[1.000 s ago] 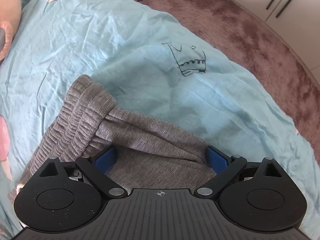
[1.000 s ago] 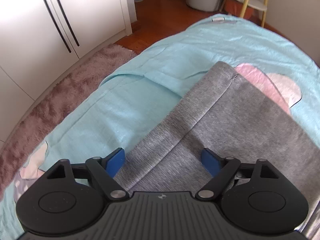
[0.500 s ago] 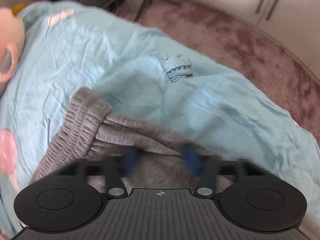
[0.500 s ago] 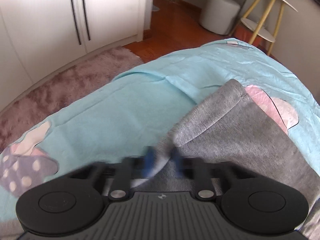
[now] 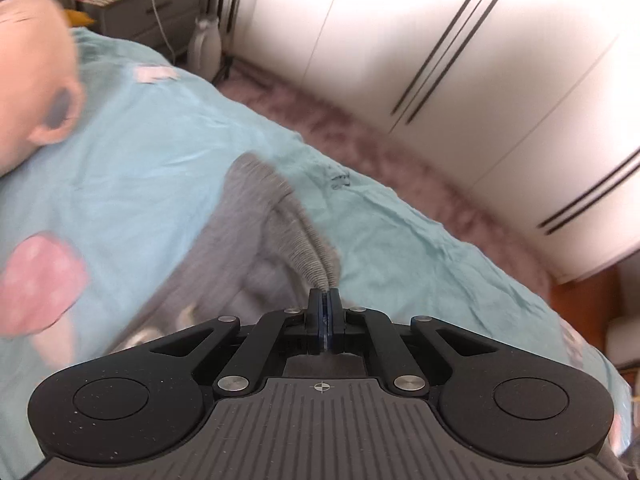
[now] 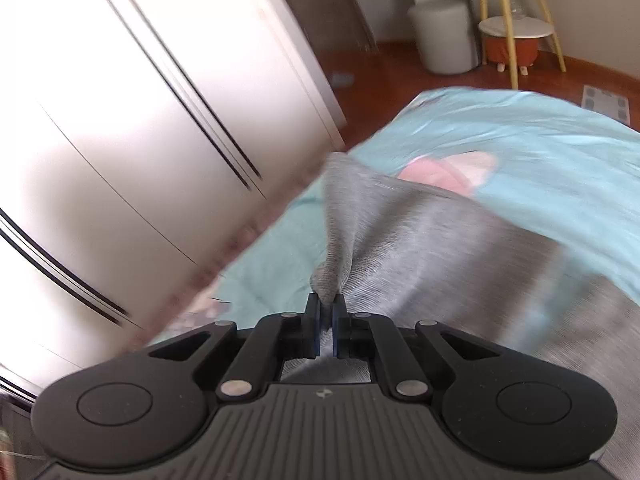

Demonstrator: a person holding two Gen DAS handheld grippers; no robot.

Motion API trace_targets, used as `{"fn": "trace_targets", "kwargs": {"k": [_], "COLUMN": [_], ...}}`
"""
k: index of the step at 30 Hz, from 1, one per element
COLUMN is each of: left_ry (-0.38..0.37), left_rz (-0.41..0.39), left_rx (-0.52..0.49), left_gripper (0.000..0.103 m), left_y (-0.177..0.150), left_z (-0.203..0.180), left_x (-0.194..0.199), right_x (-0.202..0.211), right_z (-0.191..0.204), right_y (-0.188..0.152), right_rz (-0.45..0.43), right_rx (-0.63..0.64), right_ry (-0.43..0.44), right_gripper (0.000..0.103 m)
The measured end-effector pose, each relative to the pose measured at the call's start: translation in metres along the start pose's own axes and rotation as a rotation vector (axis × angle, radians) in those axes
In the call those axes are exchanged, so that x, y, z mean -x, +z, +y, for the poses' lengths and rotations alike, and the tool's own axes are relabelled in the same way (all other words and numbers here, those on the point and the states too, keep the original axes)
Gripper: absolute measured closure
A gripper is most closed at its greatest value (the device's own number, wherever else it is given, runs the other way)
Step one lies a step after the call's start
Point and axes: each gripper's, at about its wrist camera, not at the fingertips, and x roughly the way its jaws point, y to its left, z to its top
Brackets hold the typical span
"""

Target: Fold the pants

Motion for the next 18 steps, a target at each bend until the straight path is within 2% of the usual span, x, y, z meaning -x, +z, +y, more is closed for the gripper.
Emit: {"fn": "trace_targets", "kwargs": {"k": [4,7,9,10,12,14,16,18], "left_ry": [-0.092,-0.073,-0.042,-0.026,-0.008,0.003,0.057,0.086], "left_rz": [-0.007,0.055,0.111,0.105,0.071,0.029,-0.018,-0.030], "left_rx": [0.052,0.095,0.144,0.159,0.158,0.140,0.120,0.088], "left_gripper": [0.100,0.099,0.100,0.098,0.084,0.031,0.020,0.018], "left_y": [-0.077,-0.130,-0.149,-0.154,-0.158,-0.161,-0.160,-0.155], "left_z": [0.069,0.112,0.132,0.137,0.136,0.134,0.128,0.120], "left_x": [0.057,0.055,0.038,0.033,0.028,0.027,0.024,0.015], "right_x": [0.092,0.133,0.140,0.137,0.124,0.116,0.114,0.115], "right_z": [-0.061,-0.105,-0.131,-0.142,-0.160,-0.164,-0.160,-0.151], "right_y": [-0.047,-0.095,-0.128,-0.140,-0.161,-0.170,-0.171,-0.169], "right_rz": [-0.044,-0.039,-0.003,0.023,0.071,0.075,0.056,0.037], "right_rx": [-0.032,-0.042,-0.018,-0.011,-0.026,-0.021,0.009,0.050], "right_ry": [0.002,-0.037,-0.103,-0.127,-0.199,-0.221,-0.227,-0.223], "right_gripper": [0.099,0.099,0.099,0.099,0.098,0.097,0.097,0.094]}}
